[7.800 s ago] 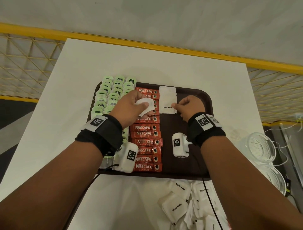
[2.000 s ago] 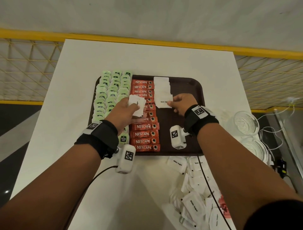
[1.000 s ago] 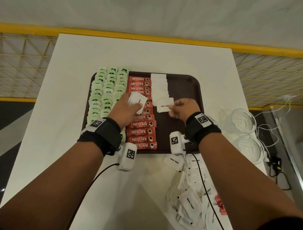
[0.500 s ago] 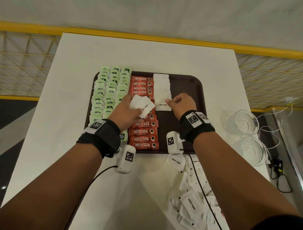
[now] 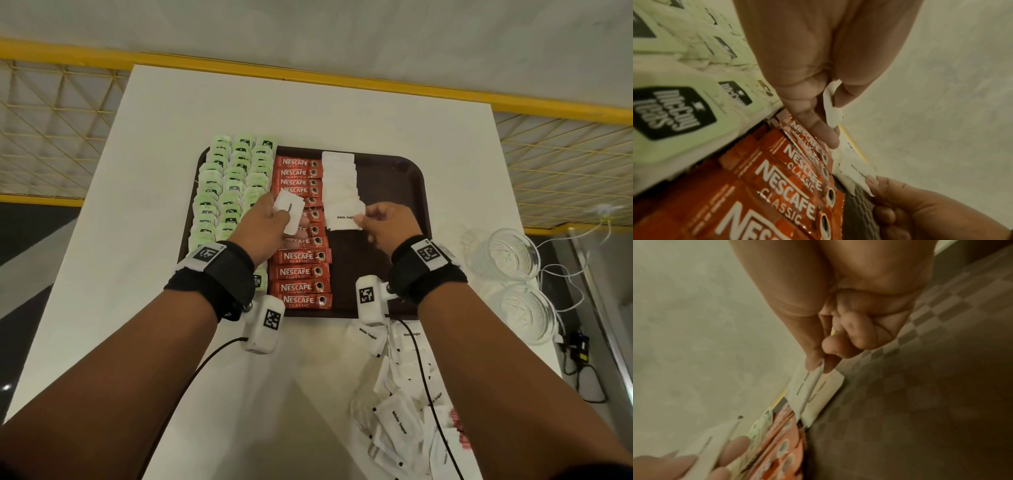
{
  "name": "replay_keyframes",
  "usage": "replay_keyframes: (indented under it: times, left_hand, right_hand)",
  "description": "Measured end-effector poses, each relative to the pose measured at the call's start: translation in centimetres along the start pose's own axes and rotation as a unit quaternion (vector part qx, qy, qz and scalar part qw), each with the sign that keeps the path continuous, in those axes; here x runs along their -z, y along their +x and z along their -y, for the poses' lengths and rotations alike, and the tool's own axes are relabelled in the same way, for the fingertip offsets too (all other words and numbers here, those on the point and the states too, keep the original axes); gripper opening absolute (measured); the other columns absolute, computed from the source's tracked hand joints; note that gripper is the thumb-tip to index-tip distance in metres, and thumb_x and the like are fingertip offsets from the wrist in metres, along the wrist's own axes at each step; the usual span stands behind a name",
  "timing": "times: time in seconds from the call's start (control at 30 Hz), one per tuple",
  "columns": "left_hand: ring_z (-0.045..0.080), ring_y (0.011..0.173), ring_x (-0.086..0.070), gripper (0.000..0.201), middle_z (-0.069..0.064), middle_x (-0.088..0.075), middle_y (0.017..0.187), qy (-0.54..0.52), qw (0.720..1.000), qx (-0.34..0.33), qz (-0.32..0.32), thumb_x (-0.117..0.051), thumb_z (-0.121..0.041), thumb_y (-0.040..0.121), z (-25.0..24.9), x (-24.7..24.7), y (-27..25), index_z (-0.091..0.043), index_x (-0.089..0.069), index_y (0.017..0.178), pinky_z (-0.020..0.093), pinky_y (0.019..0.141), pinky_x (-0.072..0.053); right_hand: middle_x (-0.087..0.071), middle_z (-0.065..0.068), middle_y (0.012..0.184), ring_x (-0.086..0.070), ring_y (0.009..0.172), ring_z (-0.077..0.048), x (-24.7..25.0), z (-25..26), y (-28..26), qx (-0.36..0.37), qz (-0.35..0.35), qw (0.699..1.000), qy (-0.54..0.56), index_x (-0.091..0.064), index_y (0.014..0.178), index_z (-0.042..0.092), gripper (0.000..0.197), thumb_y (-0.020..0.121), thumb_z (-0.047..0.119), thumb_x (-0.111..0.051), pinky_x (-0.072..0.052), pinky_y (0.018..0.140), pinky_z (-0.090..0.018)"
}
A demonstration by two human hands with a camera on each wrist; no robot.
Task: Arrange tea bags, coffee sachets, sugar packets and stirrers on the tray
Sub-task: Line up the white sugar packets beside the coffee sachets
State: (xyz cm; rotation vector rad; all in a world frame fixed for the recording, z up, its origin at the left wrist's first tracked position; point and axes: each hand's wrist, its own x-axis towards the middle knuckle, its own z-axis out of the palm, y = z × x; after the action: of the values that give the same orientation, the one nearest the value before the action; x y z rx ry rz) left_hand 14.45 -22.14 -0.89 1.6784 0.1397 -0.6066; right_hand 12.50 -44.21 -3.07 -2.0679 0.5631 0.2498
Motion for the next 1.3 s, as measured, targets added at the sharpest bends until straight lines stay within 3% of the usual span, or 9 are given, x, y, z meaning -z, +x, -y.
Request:
replay_keyframes:
  times: [0.2,0.4,0.47,0.53,0.63,0.73,0.83,1.07,1.3]
  left_hand:
    - [0.016,0.094,-0.069,0.025,0.001,-0.072,0.109,0.07,0.997,-0.024,-0.027,-0.046,-0.021,0.102,0.4,0.1,0.1,-0.016,-0.045,0.127,0.029,0.069,-0.054]
    - [0.026,0.095,-0.069,0.026,0.007,-0.06,0.12,0.073,0.997,-0.016,-0.024,-0.046,-0.012,0.097,0.2,0.0,-0.1,-0.022,-0.047,0.121,0.048,0.085,-0.058]
    - [0.022,0.093,-0.069,0.034,0.008,-0.057,0.125,0.094,0.995,-0.017,-0.003,-0.046,-0.008,0.098,0.1,0.0,-0.2,-0.018,-0.046,0.13,0.044,0.084,-0.059]
    - [0.016,0.088,-0.069,0.04,0.006,-0.056,0.129,0.126,0.991,-0.033,0.013,-0.052,-0.006,0.097,0.2,0.0,-0.3,-0.013,-0.045,0.136,0.029,0.073,-0.061]
    - [0.013,0.096,-0.066,0.048,0.005,-0.056,0.133,0.149,0.987,-0.058,0.031,-0.064,-0.006,0.092,0.3,-0.2,-0.3,-0.014,-0.045,0.135,0.025,0.069,-0.06]
    - [0.015,0.099,-0.067,0.049,0.006,-0.061,0.129,0.159,0.984,-0.07,0.041,-0.068,-0.007,0.089,0.1,-0.6,-0.2,-0.018,-0.048,0.133,0.027,0.07,-0.061]
    - [0.015,0.094,-0.068,0.047,0.006,-0.065,0.119,0.159,0.983,-0.081,0.031,-0.067,-0.01,0.09,0.0,-0.9,-0.2,-0.018,-0.049,0.133,0.025,0.068,-0.059]
    - [0.014,0.097,-0.066,0.037,-0.005,-0.065,0.109,0.186,0.979,-0.079,0.003,-0.058,-0.029,0.096,0.5,-0.6,-0.6,-0.023,-0.048,0.131,0.043,0.086,-0.057]
    - [0.002,0.082,-0.067,0.032,-0.005,-0.064,0.106,0.192,0.977,-0.091,-0.002,-0.055,-0.026,0.098,0.3,-1.5,-1.4,-0.023,-0.047,0.129,0.019,0.064,-0.045]
  right_hand:
    - [-0.067,0.001,0.09,-0.062,0.08,-0.015,-0.4,-0.5,0.9,-0.015,-0.013,0.998,-0.057,-0.064,0.086,0.02,0.014,0.085,0.03,-0.074,-0.055,0.086,-0.037]
    - [-0.068,-0.002,0.09,-0.062,0.085,-0.016,-0.8,-0.5,1.2,-0.04,-0.017,0.994,-0.097,-0.065,0.085,0.014,0.022,0.083,0.034,-0.075,-0.054,0.084,-0.037]
    - [-0.064,0.001,0.086,-0.061,0.082,-0.015,-0.7,-0.4,0.9,-0.033,-0.048,0.993,-0.106,-0.063,0.089,0.014,0.026,0.083,0.036,-0.073,-0.053,0.08,-0.034]
    - [-0.062,0.004,0.088,-0.057,0.08,-0.011,-0.5,0.3,0.2,0.006,-0.075,0.992,-0.101,-0.062,0.094,0.014,0.028,0.086,0.041,-0.069,-0.05,0.077,-0.031]
    - [-0.065,0.005,0.096,-0.059,0.085,-0.007,-0.4,2.3,-1.3,0.086,0.01,0.993,-0.076,-0.065,0.103,0.017,0.03,0.092,0.044,-0.061,-0.046,0.075,-0.025]
    - [-0.068,0.001,0.093,-0.059,0.072,-0.006,-0.4,3.7,-2.2,0.111,0.116,0.985,-0.071,-0.066,0.103,0.015,0.019,0.092,0.03,-0.065,-0.048,0.066,-0.02]
    - [-0.069,-0.003,0.088,-0.061,0.065,-0.007,0.0,3.0,-2.1,0.081,0.092,0.992,-0.026,-0.065,0.102,0.013,0.014,0.09,0.022,-0.068,-0.05,0.059,-0.017]
    - [-0.072,-0.007,0.085,-0.062,0.061,-0.008,0.4,-0.6,-1.7,-0.053,0.002,0.997,0.052,-0.064,0.104,0.007,0.02,0.088,0.017,-0.071,-0.054,0.056,-0.019]
    - [-0.07,-0.002,0.079,-0.063,0.067,-0.014,-1.1,-1.1,-1.0,-0.065,-0.021,0.997,-0.044,-0.065,0.084,0.015,0.019,0.083,0.03,-0.075,-0.058,0.076,-0.035]
